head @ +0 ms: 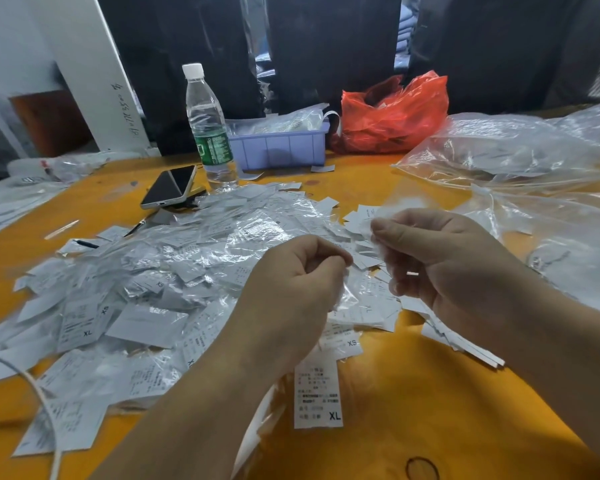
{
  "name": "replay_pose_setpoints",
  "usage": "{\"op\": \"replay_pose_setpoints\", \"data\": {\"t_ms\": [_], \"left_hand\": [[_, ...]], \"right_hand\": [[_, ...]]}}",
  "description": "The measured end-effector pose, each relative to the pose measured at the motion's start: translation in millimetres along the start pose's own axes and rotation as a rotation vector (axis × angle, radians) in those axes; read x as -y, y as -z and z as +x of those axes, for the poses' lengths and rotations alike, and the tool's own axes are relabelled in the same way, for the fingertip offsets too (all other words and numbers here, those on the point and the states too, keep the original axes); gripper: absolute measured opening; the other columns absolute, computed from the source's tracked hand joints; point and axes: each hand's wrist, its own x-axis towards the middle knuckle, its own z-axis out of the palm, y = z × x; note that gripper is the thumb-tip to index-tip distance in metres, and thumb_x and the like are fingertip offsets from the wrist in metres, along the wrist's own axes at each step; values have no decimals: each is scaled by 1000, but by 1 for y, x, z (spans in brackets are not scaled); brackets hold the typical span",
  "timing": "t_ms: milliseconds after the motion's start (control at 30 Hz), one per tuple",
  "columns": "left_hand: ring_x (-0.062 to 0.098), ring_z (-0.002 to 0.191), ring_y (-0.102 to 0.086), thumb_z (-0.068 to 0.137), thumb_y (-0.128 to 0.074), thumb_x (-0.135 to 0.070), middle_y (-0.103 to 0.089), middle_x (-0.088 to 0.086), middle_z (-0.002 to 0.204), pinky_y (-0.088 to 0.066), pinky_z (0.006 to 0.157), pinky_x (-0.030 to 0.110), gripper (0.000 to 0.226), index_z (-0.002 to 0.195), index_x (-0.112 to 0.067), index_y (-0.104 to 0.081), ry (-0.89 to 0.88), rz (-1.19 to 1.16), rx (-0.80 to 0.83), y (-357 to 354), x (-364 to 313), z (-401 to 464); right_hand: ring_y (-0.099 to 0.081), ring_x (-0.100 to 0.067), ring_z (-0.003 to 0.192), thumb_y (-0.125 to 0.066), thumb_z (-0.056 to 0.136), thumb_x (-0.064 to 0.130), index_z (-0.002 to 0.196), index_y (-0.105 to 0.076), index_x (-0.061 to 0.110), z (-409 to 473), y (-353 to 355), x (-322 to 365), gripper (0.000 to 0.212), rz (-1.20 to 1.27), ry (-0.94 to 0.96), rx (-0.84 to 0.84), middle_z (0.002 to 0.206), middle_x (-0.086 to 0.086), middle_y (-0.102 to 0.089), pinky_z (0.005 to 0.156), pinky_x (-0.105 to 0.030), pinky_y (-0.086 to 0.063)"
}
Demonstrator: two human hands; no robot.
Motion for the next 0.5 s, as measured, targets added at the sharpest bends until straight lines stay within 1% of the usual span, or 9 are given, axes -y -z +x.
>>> {"op": "replay_pose_setpoints", "data": {"t_ms": [100,200,267,367,433,500], "left_hand": [[-1,52,-55,93,-60,-22,-67,-10,70,-44,51,14,15,82,-26,-70,-32,-6,-31,1,0,1],[0,57,-58,93,-63,-24,-68,-12,72,-43,55,14,9,86,-27,-69,-58,3,-42,0,1,2],[0,61,-61,91,-65,-24,-70,-11,77,-45,57,17,6,89,-29,-67,-68,7,-45,-1,1,1],[0,64,-63,90,-67,-24,-71,-11,79,-49,56,18,7,89,-31,-67,-70,17,-49,-1,1,1],[1,63,-62,91,-66,-24,-70,-11,78,-51,53,19,8,88,-32,-67,-50,17,-43,-1,2,1],[2,63,-62,91,-65,-24,-69,-9,78,-50,51,17,8,87,-31,-68,-24,-7,-25,-1,2,1]], "right_hand": [[-57,-11,57,-73,65,22,63,-69,17,-2,0,0,7,76,-110,88,67,-2,-63,49,-24,-47],[-63,-17,69,-74,65,17,70,-65,12,-6,-3,-1,11,177,-202,218,80,-10,-67,53,-28,-52],[-65,-19,72,-74,65,15,68,-64,11,-9,-5,-1,11,197,-219,269,80,-12,-67,54,-28,-52],[-64,-18,61,-72,67,11,61,-61,10,-8,-6,-2,12,201,-218,220,73,-13,-65,49,-27,-52],[-62,-16,54,-72,65,9,63,-61,9,-7,-5,-3,11,182,-204,157,68,-13,-65,45,-26,-50],[-59,-13,49,-72,62,9,68,-61,7,-6,-5,-3,13,158,-185,126,64,-11,-64,43,-24,-48]]}}
